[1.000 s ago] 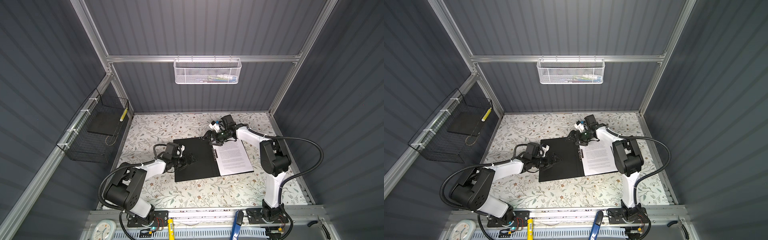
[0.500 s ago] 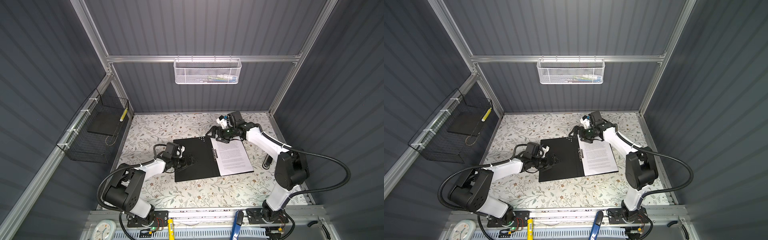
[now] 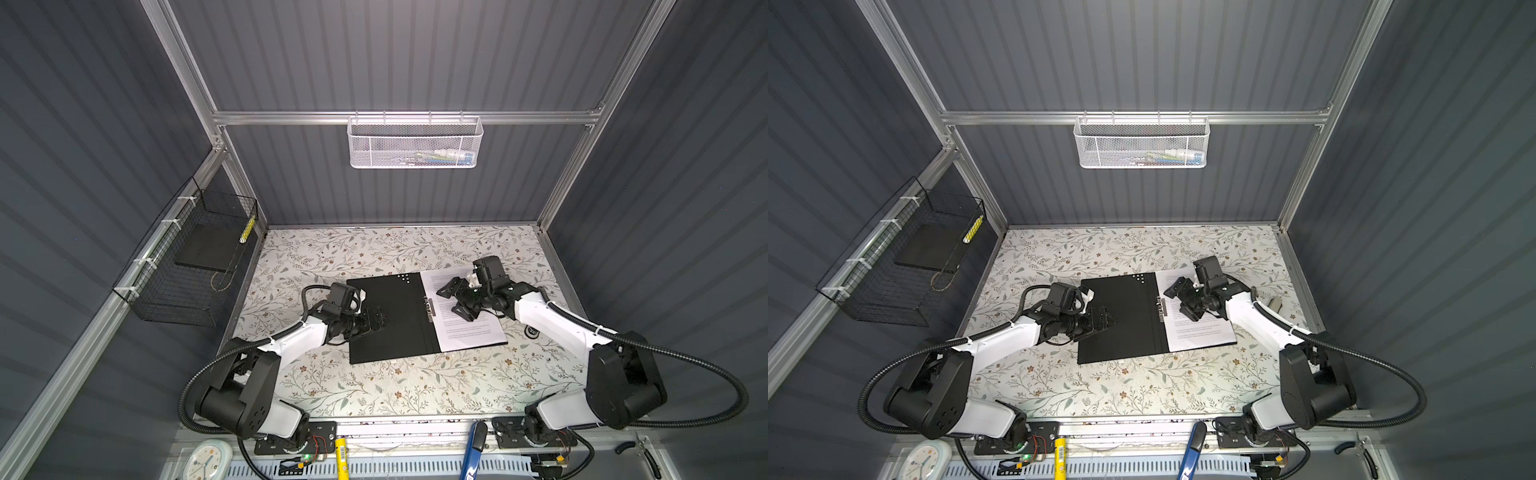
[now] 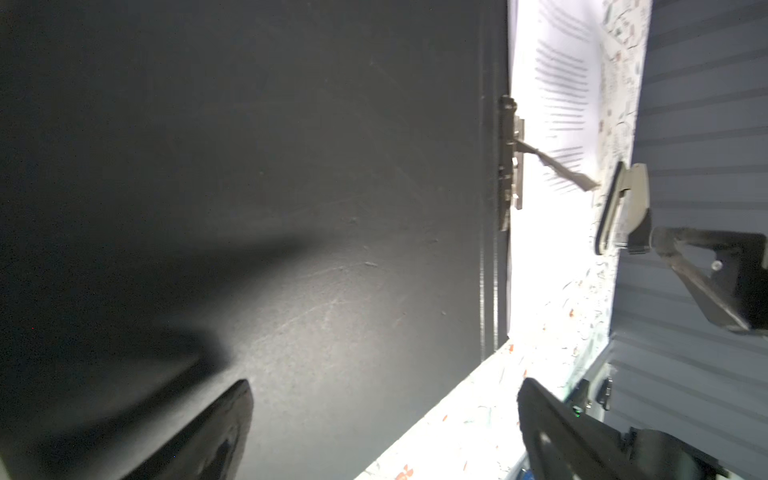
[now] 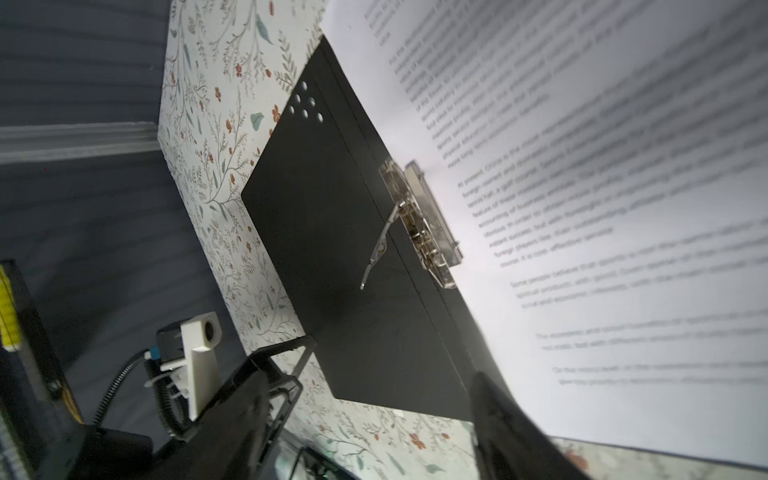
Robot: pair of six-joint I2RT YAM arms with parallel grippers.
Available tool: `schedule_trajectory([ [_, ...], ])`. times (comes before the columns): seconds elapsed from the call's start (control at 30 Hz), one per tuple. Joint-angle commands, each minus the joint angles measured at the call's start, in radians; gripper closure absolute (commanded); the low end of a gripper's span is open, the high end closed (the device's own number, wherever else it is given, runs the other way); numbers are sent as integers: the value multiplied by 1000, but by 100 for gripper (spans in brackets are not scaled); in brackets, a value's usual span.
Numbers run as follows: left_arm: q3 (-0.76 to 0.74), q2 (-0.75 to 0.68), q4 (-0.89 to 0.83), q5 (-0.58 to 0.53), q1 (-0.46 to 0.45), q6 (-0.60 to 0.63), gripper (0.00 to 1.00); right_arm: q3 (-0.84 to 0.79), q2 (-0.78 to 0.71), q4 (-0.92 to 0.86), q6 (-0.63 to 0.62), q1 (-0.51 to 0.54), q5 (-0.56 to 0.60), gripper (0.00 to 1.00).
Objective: Put the files into the folder
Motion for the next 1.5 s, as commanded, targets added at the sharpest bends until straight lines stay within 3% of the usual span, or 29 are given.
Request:
schedule_trajectory([
  [0.0,3,24,-40,-22,2,46,0,-15,43,121,190,26,-24,34],
  [0.07,3,26,-39,-18,3,54,0,12,92,134,207,36,-45,38],
  [0.27,4,35,-38,-6,3,68,0,77,213,158,237,37,-88,65],
  [0.73,8,36,-25,0,3,70,0,113,258,117,229,25,-81,84],
  [1.13,5,33,-23,3,2,69,0,95,264,115,218,19,-83,90],
  [1.47,5,36,-22,4,2,67,0,90,278,131,210,16,-103,82],
])
